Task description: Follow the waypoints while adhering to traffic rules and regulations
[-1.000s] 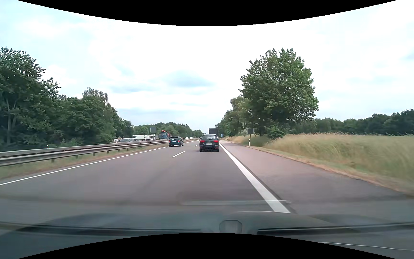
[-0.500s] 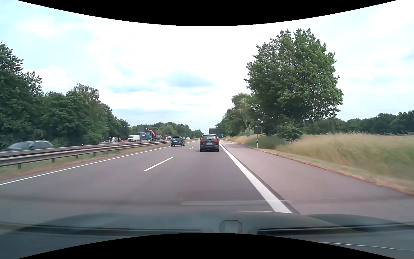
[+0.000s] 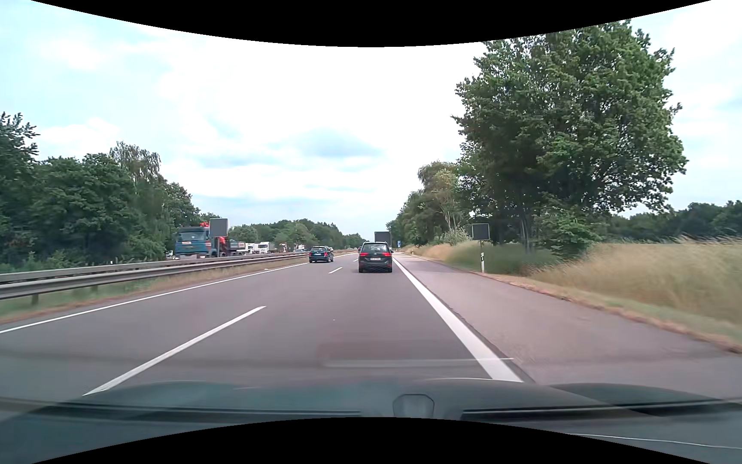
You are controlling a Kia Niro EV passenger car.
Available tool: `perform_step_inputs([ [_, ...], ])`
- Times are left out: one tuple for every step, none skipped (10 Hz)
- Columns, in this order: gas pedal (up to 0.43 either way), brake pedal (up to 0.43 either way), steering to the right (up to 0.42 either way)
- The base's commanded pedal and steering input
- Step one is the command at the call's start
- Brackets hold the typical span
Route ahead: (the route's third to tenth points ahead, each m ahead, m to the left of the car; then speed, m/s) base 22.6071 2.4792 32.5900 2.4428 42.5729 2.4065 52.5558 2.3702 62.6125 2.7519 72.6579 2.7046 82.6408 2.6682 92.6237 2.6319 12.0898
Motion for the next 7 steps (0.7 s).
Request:
perform_step_inputs([
  [0.130,0.000,-0.003],
  [0.130,0.000,-0.003],
  [0.138,0.000,-0.003],
  [0.138,0.000,-0.003],
  [0.138,0.000,-0.003],
  [0.138,0.000,-0.003],
  [0.138,0.000,-0.003],
])
